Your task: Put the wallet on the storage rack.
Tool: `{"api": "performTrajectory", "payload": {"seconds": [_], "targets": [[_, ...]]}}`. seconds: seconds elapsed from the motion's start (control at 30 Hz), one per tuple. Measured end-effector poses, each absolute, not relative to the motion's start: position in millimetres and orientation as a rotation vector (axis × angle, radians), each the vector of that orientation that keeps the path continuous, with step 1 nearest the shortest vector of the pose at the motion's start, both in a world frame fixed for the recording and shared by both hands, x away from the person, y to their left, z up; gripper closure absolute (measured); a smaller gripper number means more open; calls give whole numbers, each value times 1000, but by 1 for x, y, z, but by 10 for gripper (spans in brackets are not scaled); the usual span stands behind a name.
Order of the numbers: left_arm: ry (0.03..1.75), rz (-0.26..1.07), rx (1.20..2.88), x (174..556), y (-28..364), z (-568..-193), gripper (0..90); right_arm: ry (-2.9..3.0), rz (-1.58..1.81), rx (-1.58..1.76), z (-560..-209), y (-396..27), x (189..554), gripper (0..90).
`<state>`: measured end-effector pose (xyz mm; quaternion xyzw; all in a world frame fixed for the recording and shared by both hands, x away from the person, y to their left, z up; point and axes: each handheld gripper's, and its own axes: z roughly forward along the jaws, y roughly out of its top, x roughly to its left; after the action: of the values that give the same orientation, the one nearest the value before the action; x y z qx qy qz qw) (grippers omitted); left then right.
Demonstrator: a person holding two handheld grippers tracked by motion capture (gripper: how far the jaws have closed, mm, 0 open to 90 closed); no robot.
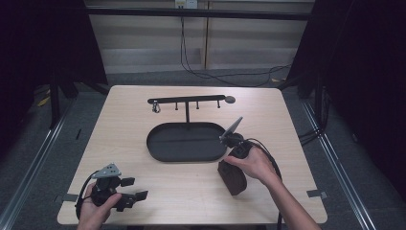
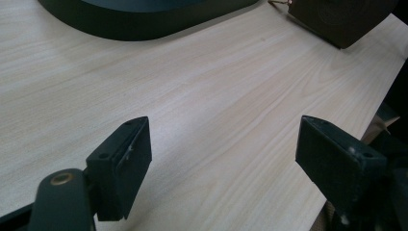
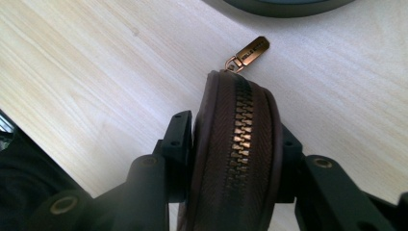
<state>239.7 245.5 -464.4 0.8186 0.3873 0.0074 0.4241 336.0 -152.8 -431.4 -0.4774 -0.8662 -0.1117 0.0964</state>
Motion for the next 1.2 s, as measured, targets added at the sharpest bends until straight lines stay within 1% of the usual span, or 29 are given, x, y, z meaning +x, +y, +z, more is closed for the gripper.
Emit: {"api": "performTrajectory", "payload": {"seconds": [0.27, 0.57, 1.2], "targets": [[968, 16, 2054, 240, 245, -465, 202, -2594, -321, -1428, -423, -156, 336, 643], [967, 16, 2055, 240, 245, -465, 202, -2616, -315, -1436, -411, -163, 337, 648], [970, 16, 2056, 241, 245, -465, 188, -2647, -301, -1417, -386, -164, 343, 651]]}}
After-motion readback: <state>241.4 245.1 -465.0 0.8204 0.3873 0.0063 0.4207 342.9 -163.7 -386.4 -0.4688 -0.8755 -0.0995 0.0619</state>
